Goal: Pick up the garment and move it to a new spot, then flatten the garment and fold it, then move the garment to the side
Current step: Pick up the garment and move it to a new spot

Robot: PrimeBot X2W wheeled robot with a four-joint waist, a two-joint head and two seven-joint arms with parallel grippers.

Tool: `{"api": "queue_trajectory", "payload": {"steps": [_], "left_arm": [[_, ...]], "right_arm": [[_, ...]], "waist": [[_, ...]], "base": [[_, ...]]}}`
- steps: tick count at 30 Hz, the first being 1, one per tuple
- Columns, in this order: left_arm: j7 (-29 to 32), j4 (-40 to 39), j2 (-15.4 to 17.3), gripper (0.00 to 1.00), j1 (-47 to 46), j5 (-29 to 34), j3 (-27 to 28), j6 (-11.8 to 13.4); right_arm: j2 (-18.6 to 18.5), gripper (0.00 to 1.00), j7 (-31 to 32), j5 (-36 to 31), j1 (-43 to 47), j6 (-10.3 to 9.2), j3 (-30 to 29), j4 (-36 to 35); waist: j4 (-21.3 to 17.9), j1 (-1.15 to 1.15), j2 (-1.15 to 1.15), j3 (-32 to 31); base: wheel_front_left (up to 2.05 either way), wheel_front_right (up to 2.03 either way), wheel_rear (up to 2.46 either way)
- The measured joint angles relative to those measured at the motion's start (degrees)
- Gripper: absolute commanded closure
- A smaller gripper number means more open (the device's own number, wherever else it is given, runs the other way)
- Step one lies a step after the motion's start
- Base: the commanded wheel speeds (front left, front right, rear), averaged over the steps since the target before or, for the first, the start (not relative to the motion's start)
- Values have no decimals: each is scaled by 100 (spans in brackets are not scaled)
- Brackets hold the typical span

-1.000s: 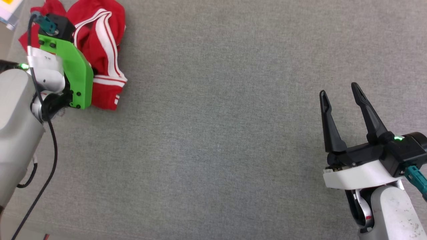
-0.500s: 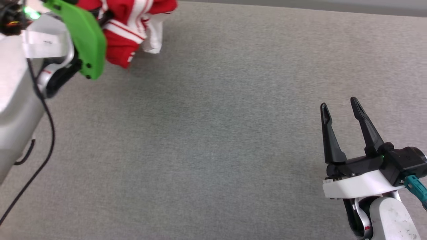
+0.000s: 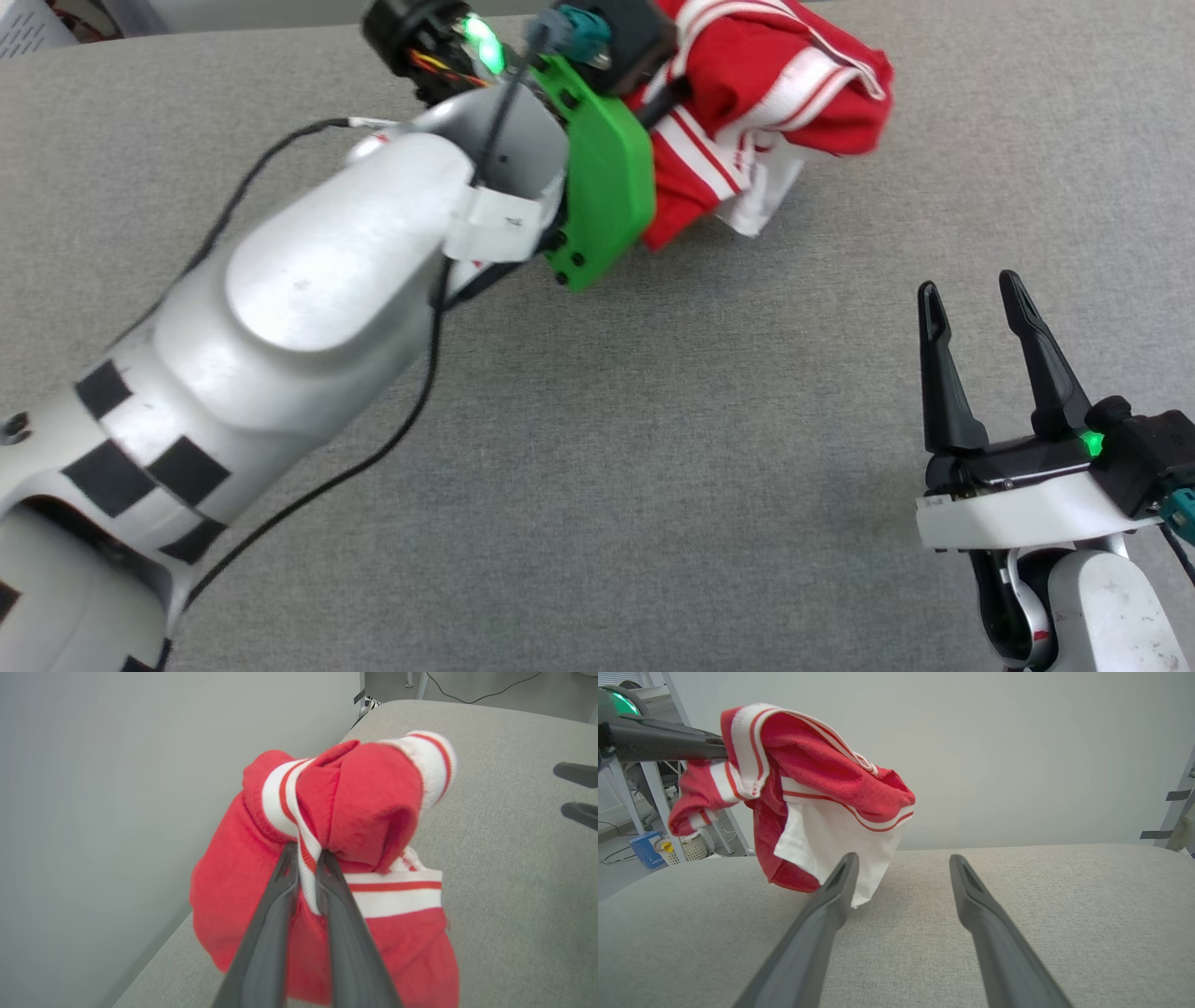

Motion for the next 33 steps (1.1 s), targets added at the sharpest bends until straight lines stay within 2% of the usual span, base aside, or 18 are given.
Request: {"api": "queue_trajectory", "payload": {"steps": [3,8,12,14,16,20,24,25,26,31,33], "left_arm": [[-102,143,-383,100,-13,0,-358,0],[-141,414,-677,100,159,-8,-978,0],[90,553,-724,100,709,-4,-1144,0],[335,539,-715,100,1048,214,-1146,0],[650,420,-705,100,1490,468,-1147,0],[942,126,-646,100,1954,565,-1076,1],[823,70,-608,100,2037,556,-1070,1],[647,130,-605,26,2036,557,-1091,1],[448,229,-604,0,2033,556,-1110,1],[-537,569,-675,0,2024,547,-960,8],[-977,605,-706,0,2022,550,-781,129]], "right_arm": [[1,0,0,41,-3,0,-4,-1],[2,0,0,73,-7,1,-38,-9],[-1,0,0,74,-7,0,-101,-12],[2,0,0,74,-7,0,-102,-11],[1,0,0,73,-10,0,-104,-4],[2,0,0,70,-23,1,-103,8],[2,0,0,68,-23,0,-113,48],[2,0,0,63,-21,0,-111,64],[1,0,0,59,-13,0,-110,79],[2,0,0,34,100,1,-118,110],[3,0,0,26,220,0,-143,123]], "waist": [[-130,0,0,98],[-237,0,0,242],[-217,0,0,290],[-192,0,0,290],[-166,0,0,289],[-133,0,0,274],[-88,0,0,222],[-74,0,0,194],[-60,0,0,161],[8,0,0,-62],[44,0,0,-183]], "base": [[0,0,0],[0,0,0],[0,0,0],[0,0,0],[0,0,0],[0,0,0],[0,0,0],[0,0,0],[0,0,0],[0,0,0],[0,0,0]]}}
